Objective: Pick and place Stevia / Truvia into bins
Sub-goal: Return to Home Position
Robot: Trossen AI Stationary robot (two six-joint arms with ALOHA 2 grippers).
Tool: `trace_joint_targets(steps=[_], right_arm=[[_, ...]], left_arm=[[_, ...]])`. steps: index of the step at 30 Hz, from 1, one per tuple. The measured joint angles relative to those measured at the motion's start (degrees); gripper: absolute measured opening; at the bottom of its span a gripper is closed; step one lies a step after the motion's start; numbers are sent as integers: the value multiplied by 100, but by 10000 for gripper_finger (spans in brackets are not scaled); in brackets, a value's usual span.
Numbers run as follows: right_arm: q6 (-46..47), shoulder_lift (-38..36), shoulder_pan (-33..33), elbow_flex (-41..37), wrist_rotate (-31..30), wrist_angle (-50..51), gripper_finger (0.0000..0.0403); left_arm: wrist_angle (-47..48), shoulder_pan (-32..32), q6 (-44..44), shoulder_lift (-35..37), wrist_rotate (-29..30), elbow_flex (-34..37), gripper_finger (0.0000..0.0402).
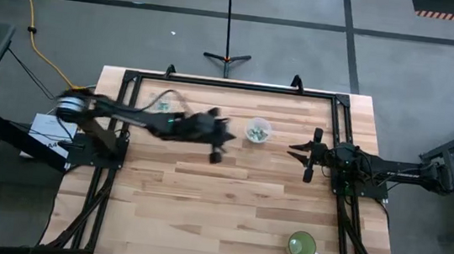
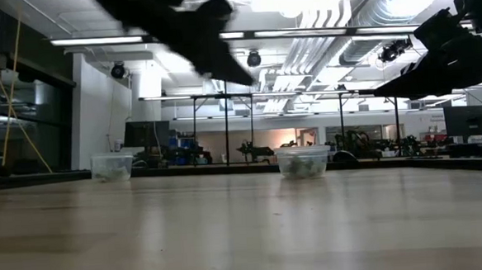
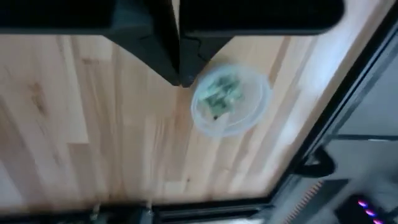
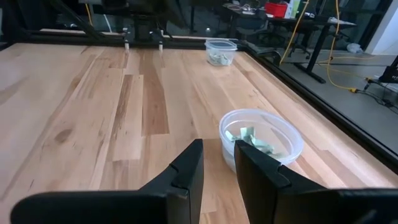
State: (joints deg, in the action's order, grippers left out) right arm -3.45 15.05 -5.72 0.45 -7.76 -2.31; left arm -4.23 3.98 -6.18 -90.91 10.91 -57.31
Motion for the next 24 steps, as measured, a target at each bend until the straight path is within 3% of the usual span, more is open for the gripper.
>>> trace_joint_targets(steps=[6, 9, 12, 16, 20, 24], right_arm=[[25, 0, -2, 0, 84, 29, 83], [25, -2, 1, 0, 68, 27, 83], [54, 11, -1, 0, 11, -3, 83], [106, 51, -2, 0, -29, -4, 83], [109, 72, 0, 0, -29, -4, 83], [192, 70, -2, 0, -32, -2, 83]], left_arm=[[-820, -605, 781, 2210, 1268, 2394, 103], [-1274, -1102, 754, 3454, 1578, 3297, 96], [-1746, -1467, 499, 4497, 1322, 4047, 65], [-1852, -1600, 223, 5524, 1056, 4677, 23], [-1607, -1344, -55, 6336, 1026, 4991, 22], [-888, -1100, 40, 7156, 849, 5035, 50]])
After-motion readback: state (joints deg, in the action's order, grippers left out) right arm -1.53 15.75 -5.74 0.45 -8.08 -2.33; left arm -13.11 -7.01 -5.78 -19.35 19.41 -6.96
